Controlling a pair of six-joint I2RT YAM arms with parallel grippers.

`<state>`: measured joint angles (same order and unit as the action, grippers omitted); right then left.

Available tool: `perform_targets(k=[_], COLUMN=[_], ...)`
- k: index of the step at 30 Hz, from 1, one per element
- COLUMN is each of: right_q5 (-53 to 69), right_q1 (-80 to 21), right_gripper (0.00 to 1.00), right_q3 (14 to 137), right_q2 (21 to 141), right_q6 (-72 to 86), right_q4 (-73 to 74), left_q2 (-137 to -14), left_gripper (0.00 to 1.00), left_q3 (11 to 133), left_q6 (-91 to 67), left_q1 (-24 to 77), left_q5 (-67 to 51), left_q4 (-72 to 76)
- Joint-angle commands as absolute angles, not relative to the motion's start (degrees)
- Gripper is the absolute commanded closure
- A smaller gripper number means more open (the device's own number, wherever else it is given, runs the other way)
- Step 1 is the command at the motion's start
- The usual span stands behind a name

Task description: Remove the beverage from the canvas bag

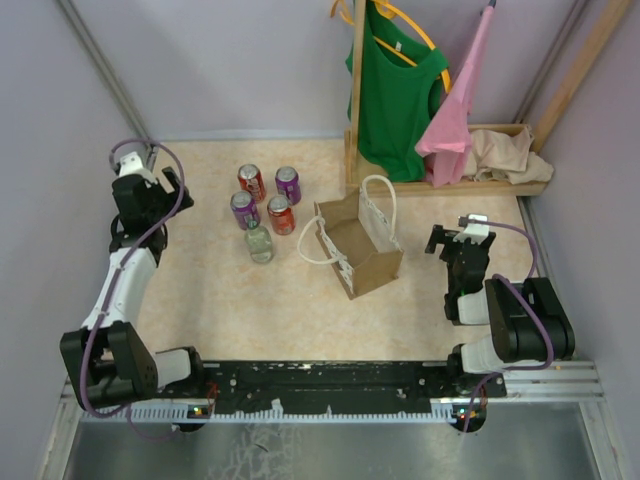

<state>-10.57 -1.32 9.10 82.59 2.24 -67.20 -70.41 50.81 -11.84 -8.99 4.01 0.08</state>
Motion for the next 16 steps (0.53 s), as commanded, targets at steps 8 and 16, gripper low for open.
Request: perform_targets(k=[8,16], right_q5=[-10.6,-10.6], right_q1=[-1.2,-1.2], right_gripper=[0.01,0.01], right_q3=[10.3,10.3], right_q2=[82.6,82.6], right_q6=[2.7,2.7], right_q4=[-69.7,-69.7], left_q2=[-67.9,-65.0], left_gripper=[0.00,0.00], left_q3=[48.2,45.3], left_q6=[-13.6,-12.7], left_q1=[-8.8,-8.8], left_q5=[6.4,7.4], left_q4=[4.7,7.7])
